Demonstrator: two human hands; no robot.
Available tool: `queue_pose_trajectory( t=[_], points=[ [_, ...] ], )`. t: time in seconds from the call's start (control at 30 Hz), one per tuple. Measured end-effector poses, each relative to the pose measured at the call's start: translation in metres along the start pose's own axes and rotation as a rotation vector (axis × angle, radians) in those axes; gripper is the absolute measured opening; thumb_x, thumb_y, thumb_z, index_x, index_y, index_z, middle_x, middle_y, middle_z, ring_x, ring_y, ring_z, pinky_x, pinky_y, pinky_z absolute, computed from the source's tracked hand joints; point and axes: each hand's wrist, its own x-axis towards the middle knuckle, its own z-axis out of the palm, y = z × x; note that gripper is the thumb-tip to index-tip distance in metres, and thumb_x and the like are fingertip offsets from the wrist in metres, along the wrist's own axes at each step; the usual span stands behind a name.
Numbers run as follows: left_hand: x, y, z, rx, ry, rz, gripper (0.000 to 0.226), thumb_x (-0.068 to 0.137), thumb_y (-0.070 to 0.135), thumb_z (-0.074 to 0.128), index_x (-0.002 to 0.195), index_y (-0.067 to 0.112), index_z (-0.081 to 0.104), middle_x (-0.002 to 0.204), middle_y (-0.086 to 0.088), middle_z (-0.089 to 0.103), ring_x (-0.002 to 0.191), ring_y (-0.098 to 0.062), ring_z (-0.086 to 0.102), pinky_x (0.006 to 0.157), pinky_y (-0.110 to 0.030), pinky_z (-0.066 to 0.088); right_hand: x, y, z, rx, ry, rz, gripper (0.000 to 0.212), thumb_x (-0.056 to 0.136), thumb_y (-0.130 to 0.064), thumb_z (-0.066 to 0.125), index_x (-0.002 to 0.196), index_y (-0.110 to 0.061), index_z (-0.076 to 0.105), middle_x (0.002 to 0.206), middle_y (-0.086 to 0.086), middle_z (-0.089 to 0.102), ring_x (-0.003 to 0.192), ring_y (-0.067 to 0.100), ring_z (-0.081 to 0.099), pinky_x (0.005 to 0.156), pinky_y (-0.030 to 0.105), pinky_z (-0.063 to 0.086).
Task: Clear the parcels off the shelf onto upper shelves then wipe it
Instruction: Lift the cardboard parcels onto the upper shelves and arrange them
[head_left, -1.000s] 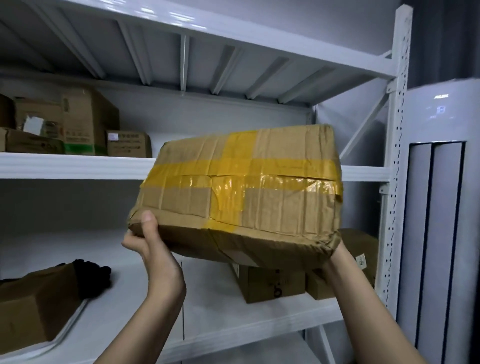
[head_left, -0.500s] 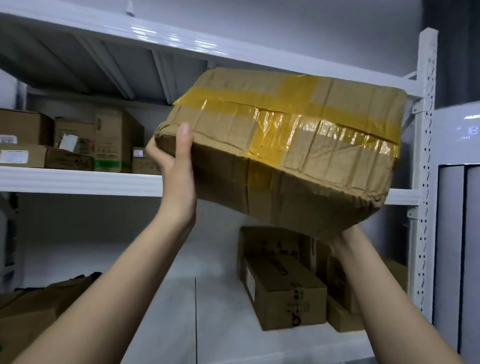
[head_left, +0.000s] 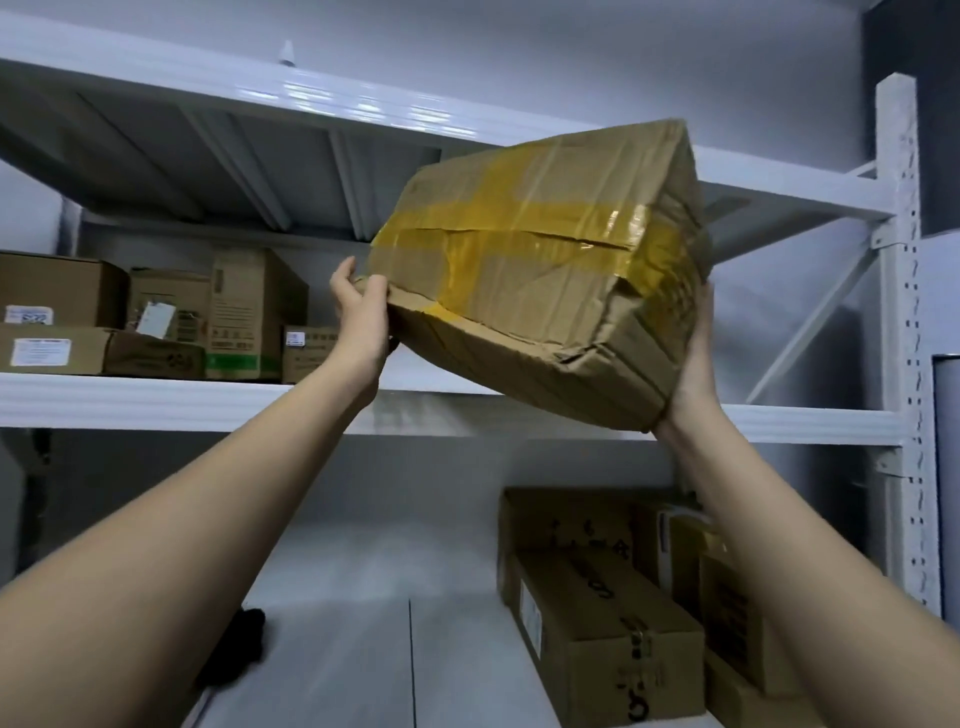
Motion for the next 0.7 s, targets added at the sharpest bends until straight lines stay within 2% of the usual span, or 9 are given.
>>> queue_pose_trajectory(
  t=[0.1, 0.27, 0.4, 0.43, 0.47, 0.5, 0.53, 0.6, 0.7],
  points=[
    [0.020, -0.014, -0.009, 0.148, -0.039, -0.070, 0.053, 0.092, 0.037, 0.034, 0.144, 0.034, 0.025, 0.141, -0.008, 0.034, 0.120, -0.027, 0.046, 0.100, -0.046, 0.045, 0.013, 0.004, 0.009, -0.082, -0.041, 0.015, 0.054, 0.095, -0.061, 0.026, 0.102, -0.023, 0.064, 0.090, 0.000, 0.076, 0.084, 0.015, 0.073, 0.067, 0.028, 0.059],
    [0.036, -0.034, -0.019, 0.537, -0.197, -0.154, 0.056, 0.093, 0.050, 0.030, 0.139, 0.019, 0.037, 0.136, -0.011, 0.038, 0.120, -0.032, 0.041, 0.109, -0.048, 0.028, 0.040, 0.019, 0.015, -0.225, -0.046, 0.100, 0.060, 0.088, -0.070, 0.038, 0.110, -0.023, 0.068, 0.108, 0.005, 0.073, 0.101, 0.024, 0.069, 0.083, 0.038, 0.056],
    [0.042, -0.038, -0.020, 0.471, -0.401, -0.137, 0.061, 0.098, 0.052, 0.020, 0.142, 0.015, 0.039, 0.126, -0.007, 0.054, 0.123, -0.029, 0.046, 0.110, -0.036, 0.026, 0.060, 0.035, 0.026, -0.313, -0.091, 0.130, 0.060, 0.088, -0.069, 0.039, 0.115, -0.024, 0.068, 0.110, 0.003, 0.072, 0.100, 0.021, 0.070, 0.090, 0.040, 0.054],
    [0.045, -0.039, -0.019, 0.415, -0.413, -0.147, 0.060, 0.100, 0.047, 0.018, 0.142, 0.011, 0.040, 0.125, -0.026, 0.053, 0.114, -0.028, 0.054, 0.107, -0.032, 0.033, 0.065, 0.039, 0.031, -0.344, -0.097, 0.130, 0.057, 0.089, -0.067, 0.039, 0.112, -0.024, 0.068, 0.107, 0.002, 0.073, 0.097, 0.020, 0.071, 0.086, 0.038, 0.055],
    [0.046, -0.041, -0.018, 0.365, -0.435, -0.148, 0.057, 0.101, 0.043, 0.017, 0.134, 0.007, 0.047, 0.126, -0.005, 0.039, 0.095, -0.019, 0.064, 0.094, -0.023, 0.046, 0.069, 0.042, 0.035, -0.370, -0.089, 0.130, 0.055, 0.090, -0.066, 0.039, 0.108, -0.025, 0.069, 0.103, 0.001, 0.074, 0.094, 0.019, 0.072, 0.082, 0.036, 0.056],
    [0.048, -0.042, -0.019, 0.321, -0.461, -0.134, 0.055, 0.101, 0.039, 0.017, 0.120, 0.003, 0.053, 0.099, -0.030, 0.058, 0.070, -0.009, 0.066, 0.070, -0.015, 0.052, 0.074, 0.045, 0.039, -0.390, -0.084, 0.133, 0.053, 0.090, -0.065, 0.040, 0.104, -0.024, 0.070, 0.099, 0.000, 0.075, 0.090, 0.018, 0.072, 0.078, 0.035, 0.057],
    [0.050, -0.042, -0.019, 0.296, -0.477, -0.136, 0.050, 0.101, 0.038, 0.017, 0.104, 0.010, 0.059, 0.076, -0.009, 0.059, 0.056, -0.006, 0.061, 0.053, -0.014, 0.048, 0.079, 0.050, 0.041, -0.407, -0.081, 0.139, 0.051, 0.091, -0.064, 0.040, 0.100, -0.024, 0.070, 0.095, -0.001, 0.076, 0.085, 0.016, 0.073, 0.074, 0.033, 0.056],
    [0.058, -0.041, -0.018, 0.239, -0.457, -0.171, 0.045, 0.099, 0.042, 0.019, 0.094, 0.018, 0.056, 0.083, -0.005, 0.060, 0.065, -0.011, 0.058, 0.056, -0.020, 0.044, 0.091, 0.063, 0.045, -0.441, -0.074, 0.140, 0.048, 0.093, -0.061, 0.040, 0.095, -0.022, 0.069, 0.086, -0.004, 0.076, 0.077, 0.012, 0.073, 0.070, 0.030, 0.055],
    [0.073, -0.043, -0.027, 0.179, -0.474, -0.234, 0.058, 0.093, 0.064, 0.023, 0.120, 0.025, 0.056, 0.105, -0.002, 0.063, 0.093, -0.020, 0.058, 0.075, -0.032, 0.048, 0.105, 0.084, 0.055, -0.491, -0.075, 0.149, 0.048, 0.095, -0.059, 0.039, 0.098, -0.021, 0.068, 0.083, -0.005, 0.076, 0.074, 0.010, 0.073, 0.070, 0.028, 0.054]
  ],
)
